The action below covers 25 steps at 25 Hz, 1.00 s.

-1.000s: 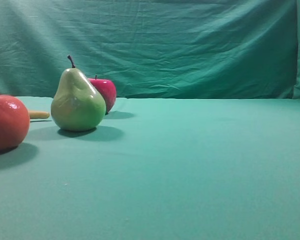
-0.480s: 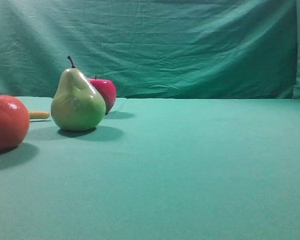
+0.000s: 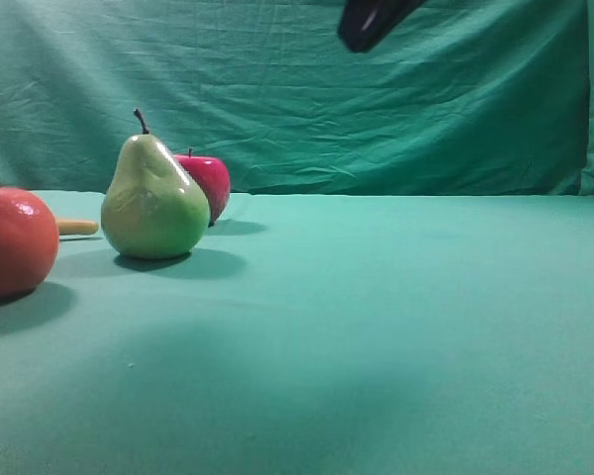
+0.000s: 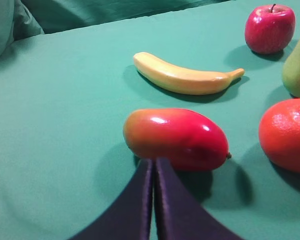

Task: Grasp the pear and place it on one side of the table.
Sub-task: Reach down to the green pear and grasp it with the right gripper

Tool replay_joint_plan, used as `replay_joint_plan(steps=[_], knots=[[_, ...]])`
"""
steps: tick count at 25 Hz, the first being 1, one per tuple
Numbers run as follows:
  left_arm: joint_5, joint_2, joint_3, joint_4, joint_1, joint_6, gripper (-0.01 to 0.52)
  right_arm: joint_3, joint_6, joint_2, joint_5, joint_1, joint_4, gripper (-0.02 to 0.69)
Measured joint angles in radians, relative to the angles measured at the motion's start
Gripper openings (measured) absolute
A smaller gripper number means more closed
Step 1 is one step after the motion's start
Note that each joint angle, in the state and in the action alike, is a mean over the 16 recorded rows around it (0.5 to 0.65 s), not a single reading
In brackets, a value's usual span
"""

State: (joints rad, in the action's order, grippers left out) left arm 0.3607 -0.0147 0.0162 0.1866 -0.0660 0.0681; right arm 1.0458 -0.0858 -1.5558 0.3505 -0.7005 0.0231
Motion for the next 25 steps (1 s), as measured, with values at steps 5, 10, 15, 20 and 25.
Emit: replay_joint_plan(steps=[5, 10, 15, 20, 25], knots=[[0.000, 0.000, 0.000, 0.000, 0.000, 0.000, 0.000, 0.202, -0.012, -0.187, 0.066, -0.066, -0.008, 0.195], [0.000, 0.000, 0.000, 0.000, 0.000, 0.000, 0.000, 0.383, -0.019, -0.327, 0.157, -0.094, -0.028, 0.399], [0.000, 0.000, 0.000, 0.000, 0.000, 0.000, 0.000, 0.512, -0.022, -0.426, 0.226, -0.099, -0.055, 0.588], [0.000, 0.000, 0.000, 0.000, 0.000, 0.000, 0.000, 0.580, -0.024, -0.500, 0.250, -0.099, -0.078, 0.663], [0.000, 0.000, 0.000, 0.000, 0.000, 0.000, 0.000, 0.600, -0.027, -0.557, 0.234, -0.099, -0.091, 0.628]])
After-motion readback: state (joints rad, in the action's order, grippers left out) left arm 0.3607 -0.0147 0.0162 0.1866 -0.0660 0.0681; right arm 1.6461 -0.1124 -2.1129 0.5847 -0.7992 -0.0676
